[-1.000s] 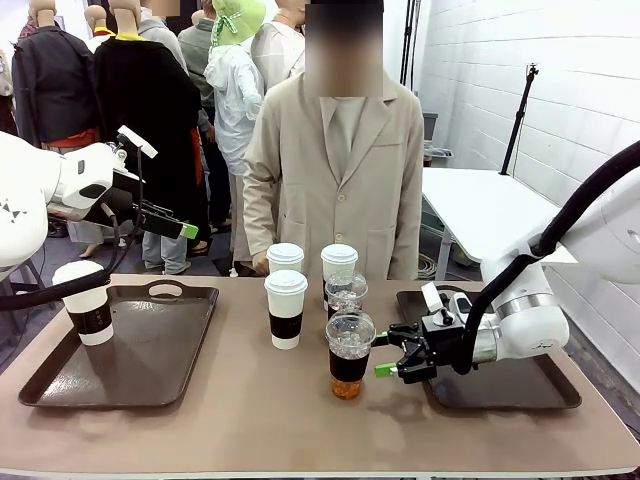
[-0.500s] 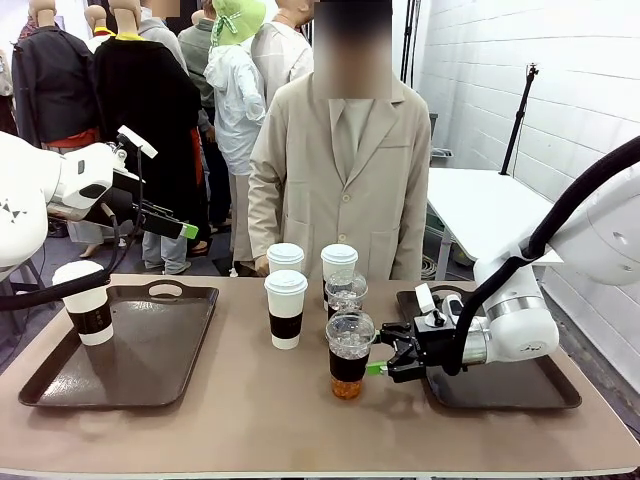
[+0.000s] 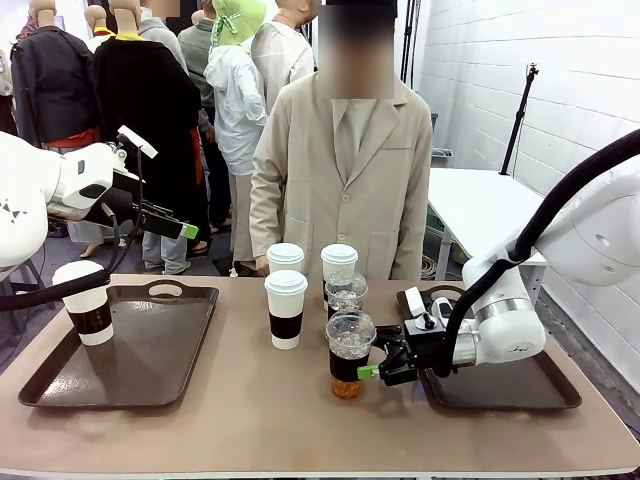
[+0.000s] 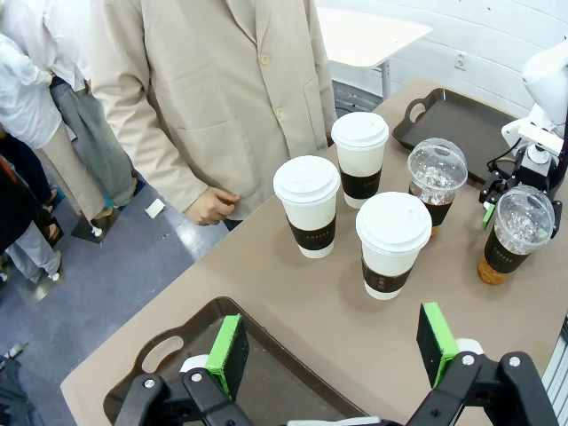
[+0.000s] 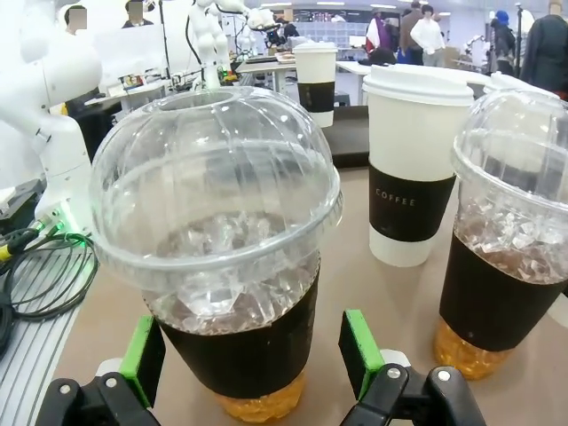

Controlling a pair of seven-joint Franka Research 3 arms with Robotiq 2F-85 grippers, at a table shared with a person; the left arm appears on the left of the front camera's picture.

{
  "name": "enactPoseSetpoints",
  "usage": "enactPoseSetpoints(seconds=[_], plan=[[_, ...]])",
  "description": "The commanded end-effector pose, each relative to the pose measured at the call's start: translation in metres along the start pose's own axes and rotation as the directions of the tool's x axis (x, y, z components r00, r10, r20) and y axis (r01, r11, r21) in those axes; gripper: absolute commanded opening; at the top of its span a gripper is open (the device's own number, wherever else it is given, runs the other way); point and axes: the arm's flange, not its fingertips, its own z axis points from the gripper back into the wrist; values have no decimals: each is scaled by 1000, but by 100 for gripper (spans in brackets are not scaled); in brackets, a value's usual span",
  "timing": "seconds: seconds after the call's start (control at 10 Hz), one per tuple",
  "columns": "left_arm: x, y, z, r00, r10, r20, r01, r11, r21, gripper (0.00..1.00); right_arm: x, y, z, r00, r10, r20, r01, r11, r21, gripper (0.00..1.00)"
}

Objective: Distribute the coffee onto the tray.
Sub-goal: Pick up one iced Americano and place it on the right Handle tray.

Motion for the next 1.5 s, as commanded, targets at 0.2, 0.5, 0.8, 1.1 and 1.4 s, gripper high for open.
enactPoseSetpoints(seconds=[0.2,0.5,0.8,1.1,1.4], plan=[[0,-1,1,1000,8,-10,-8,1000,-4,100,-2,-11,-15,999,-11,42,10,1000,22,100],[0,-1,1,1000,8,-10,-8,1000,-4,100,-2,-10,-19,999,-19,42,17,999,46,100],[0,-1,1,1000,8,-10,-8,1000,-4,100,0,-10,-28,999,-34,32,31,996,84,100],[0,-1,1,1000,8,-10,-8,1000,-4,100,-1,-10,-31,999,-53,2,52,994,97,77],[0,-1,1,1000,8,-10,-8,1000,-4,100,2,-7,-26,998,-52,30,49,994,94,59]])
